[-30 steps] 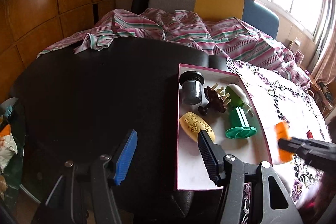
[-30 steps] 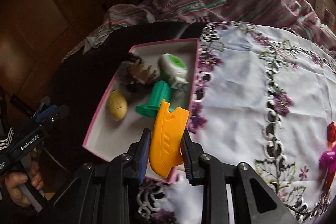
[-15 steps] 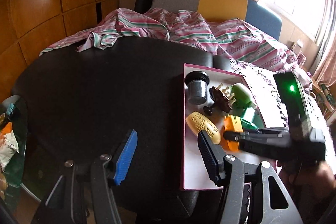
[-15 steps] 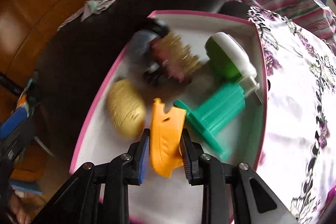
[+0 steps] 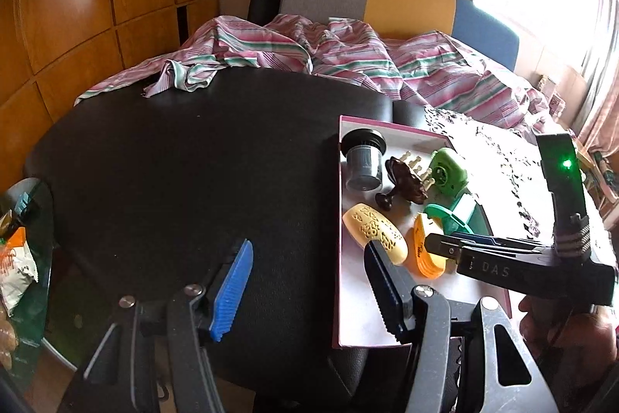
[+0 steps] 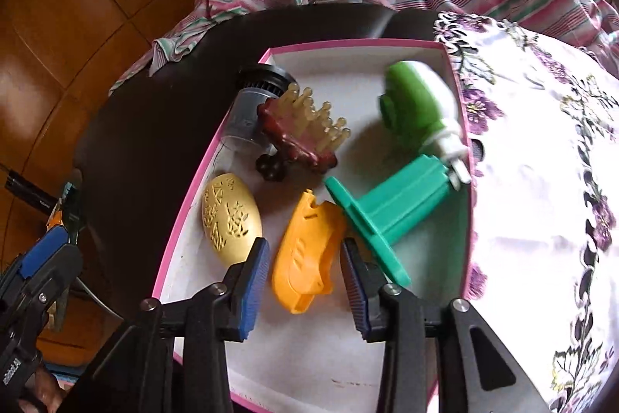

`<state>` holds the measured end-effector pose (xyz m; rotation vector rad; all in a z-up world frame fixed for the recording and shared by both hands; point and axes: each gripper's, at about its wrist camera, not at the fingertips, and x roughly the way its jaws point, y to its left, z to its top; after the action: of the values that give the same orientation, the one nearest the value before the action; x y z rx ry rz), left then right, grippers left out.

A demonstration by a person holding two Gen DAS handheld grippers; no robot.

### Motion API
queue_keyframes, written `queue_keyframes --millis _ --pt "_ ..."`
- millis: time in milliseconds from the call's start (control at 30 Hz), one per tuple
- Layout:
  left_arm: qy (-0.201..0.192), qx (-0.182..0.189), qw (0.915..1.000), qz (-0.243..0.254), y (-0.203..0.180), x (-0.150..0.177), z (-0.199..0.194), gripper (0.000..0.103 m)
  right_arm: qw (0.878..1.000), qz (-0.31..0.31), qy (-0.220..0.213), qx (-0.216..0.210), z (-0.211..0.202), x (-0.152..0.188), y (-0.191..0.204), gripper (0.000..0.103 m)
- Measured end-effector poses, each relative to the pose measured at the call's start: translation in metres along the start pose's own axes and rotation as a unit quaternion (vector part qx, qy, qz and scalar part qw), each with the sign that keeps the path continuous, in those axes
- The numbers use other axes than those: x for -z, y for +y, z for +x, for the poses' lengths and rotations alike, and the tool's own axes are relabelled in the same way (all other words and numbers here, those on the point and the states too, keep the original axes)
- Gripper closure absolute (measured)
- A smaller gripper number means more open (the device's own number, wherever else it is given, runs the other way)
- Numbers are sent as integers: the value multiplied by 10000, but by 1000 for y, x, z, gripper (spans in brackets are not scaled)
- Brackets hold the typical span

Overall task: Organize rigid objects
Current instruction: 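Lower the scraper into the tray and open the right gripper, then move both grippers back to the toy pile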

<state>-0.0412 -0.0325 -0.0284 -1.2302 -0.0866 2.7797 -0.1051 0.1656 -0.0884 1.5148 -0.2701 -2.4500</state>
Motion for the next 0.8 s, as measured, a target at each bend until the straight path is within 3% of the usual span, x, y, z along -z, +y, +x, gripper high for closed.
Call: queue_keyframes --millis 367,800 --pt "-19 103 9997 221 -17 4 -5 42 9975 -139 -547 432 -43 22 2 65" --pt "23 275 9984 500 -39 10 -8 41 9930 -113 -852 814 -81 42 -13 65"
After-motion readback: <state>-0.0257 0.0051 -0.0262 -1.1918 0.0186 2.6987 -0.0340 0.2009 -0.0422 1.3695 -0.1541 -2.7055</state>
